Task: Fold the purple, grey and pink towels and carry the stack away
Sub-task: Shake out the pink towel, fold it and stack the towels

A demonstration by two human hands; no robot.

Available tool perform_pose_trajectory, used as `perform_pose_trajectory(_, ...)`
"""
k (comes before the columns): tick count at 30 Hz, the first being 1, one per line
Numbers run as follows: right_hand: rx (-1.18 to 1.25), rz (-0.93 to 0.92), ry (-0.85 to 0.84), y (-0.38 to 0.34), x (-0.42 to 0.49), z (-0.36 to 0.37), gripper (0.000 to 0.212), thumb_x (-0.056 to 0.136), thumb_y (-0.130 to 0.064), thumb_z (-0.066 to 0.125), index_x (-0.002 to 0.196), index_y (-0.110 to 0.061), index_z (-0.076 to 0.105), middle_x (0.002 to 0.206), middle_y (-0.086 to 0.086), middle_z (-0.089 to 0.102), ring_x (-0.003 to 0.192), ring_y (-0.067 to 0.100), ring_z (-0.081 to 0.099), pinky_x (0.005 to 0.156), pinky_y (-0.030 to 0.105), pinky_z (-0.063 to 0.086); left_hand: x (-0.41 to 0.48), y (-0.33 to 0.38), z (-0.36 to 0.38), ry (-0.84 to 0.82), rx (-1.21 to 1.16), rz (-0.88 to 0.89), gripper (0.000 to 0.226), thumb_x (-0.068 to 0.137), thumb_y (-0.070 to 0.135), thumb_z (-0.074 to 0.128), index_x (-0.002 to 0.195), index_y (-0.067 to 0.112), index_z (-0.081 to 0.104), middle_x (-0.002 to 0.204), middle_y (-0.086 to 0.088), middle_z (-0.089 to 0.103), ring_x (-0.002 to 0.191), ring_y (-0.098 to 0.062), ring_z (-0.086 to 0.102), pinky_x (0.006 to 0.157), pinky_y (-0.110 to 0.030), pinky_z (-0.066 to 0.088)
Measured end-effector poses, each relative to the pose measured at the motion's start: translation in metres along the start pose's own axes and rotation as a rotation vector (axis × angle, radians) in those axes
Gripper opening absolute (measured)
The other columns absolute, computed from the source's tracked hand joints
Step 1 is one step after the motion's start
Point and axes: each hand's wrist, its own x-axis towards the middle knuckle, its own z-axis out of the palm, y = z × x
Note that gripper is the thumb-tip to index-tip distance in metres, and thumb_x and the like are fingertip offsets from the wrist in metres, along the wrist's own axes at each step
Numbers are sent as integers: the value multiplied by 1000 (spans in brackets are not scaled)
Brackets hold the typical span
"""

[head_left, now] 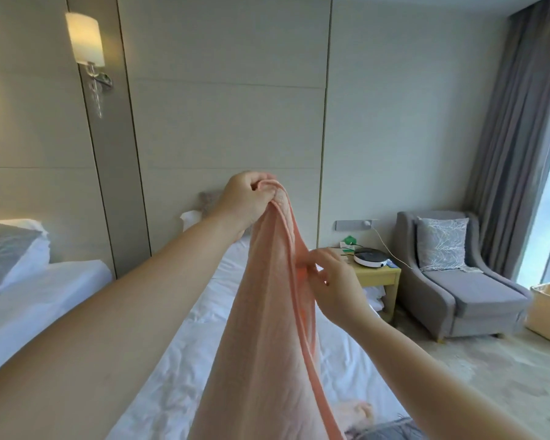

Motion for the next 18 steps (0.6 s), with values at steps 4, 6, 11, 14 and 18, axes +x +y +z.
perform_pose_trajectory(4, -43, 38, 25, 3, -8, 10, 17, 83, -50, 55, 79, -37, 66, 90, -20, 59, 75, -1, 59, 65, 22, 48, 0, 0, 3, 50, -28, -7, 23, 88, 1, 53, 97, 17, 66, 99, -6, 67, 99, -22, 63, 98, -45, 49)
perform_pose_trajectory(6, -113, 21, 16, 9, -12, 14, 32, 80, -60, 56, 83, -30, 69, 92, -18, 58, 73, 1, 60, 66, 24, 52, -1, 4, 6, 43, -34, -4, 23, 88, 2, 54, 91, 20, 67, 91, -1, 66, 92, -16, 61, 97, -44, 50)
perform_pose_trajectory(11, -104, 101, -13, 27, -17, 30, 19, 89, -38, 61, 87, -21, 70, 93, -9, 58, 76, 5, 58, 71, 32, 53, 1, 14, 6, 17, -4, 13, 21, 87, 3, 56, 103, 10, 67, 95, -3, 64, 96, -18, 61, 97, -42, 50)
perform_pose_trajectory(14, -11, 137, -13, 33, -16, 34, 23, 93, -34, 54, 81, -22, 69, 88, -5, 59, 78, 3, 56, 68, 24, 44, 4, 19, 1, -16, -24, 24, 25, 86, 0, 57, 107, 10, 67, 95, -5, 64, 91, -15, 61, 85, -31, 54)
perform_pose_trajectory(18, 27, 136, -83, 37, -8, 38, 8, 83, -21, 66, 77, -19, 70, 94, -8, 58, 83, 3, 59, 73, 17, 50, 5, 22, -7, -68, -6, 31, 39, 82, -9, 52, 112, 12, 64, 107, -15, 65, 96, -23, 62, 88, -32, 53)
